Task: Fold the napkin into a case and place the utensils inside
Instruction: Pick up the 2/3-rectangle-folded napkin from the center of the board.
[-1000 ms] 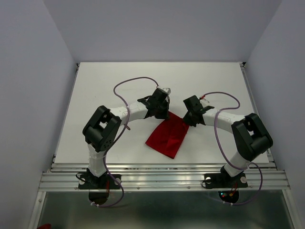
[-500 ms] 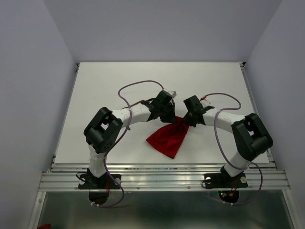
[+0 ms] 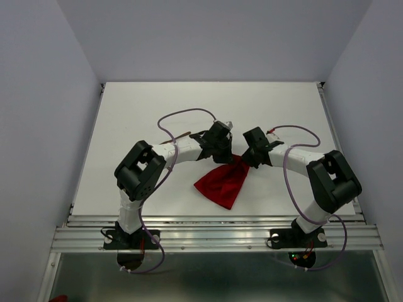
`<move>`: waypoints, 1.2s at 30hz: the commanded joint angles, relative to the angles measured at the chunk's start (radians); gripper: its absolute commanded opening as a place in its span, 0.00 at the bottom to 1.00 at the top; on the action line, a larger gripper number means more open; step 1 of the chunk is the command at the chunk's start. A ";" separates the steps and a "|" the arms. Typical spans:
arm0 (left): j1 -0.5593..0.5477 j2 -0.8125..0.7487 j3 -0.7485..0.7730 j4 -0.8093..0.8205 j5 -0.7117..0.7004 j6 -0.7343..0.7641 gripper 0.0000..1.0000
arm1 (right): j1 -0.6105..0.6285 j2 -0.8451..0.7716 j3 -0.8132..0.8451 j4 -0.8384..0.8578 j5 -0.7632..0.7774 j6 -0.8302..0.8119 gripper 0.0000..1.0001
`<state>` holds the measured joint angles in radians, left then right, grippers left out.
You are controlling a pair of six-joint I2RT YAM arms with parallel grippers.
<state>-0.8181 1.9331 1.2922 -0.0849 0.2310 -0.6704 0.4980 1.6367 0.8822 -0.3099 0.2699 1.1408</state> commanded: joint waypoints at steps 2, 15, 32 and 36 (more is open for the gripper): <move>-0.003 -0.046 0.044 -0.068 -0.188 0.095 0.09 | 0.004 0.014 -0.058 -0.089 -0.009 0.001 0.11; 0.069 -0.060 -0.037 -0.087 -0.243 0.229 0.83 | 0.004 0.028 -0.011 -0.109 -0.023 -0.076 0.11; 0.059 0.004 -0.062 -0.098 -0.159 0.169 0.13 | 0.004 0.035 -0.005 -0.120 -0.011 -0.073 0.12; 0.057 0.001 -0.007 -0.147 -0.186 0.157 0.00 | 0.004 0.038 -0.009 -0.126 0.005 -0.050 0.11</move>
<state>-0.7532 1.9331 1.2465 -0.1711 0.0589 -0.5068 0.4980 1.6367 0.8890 -0.3180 0.2577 1.0801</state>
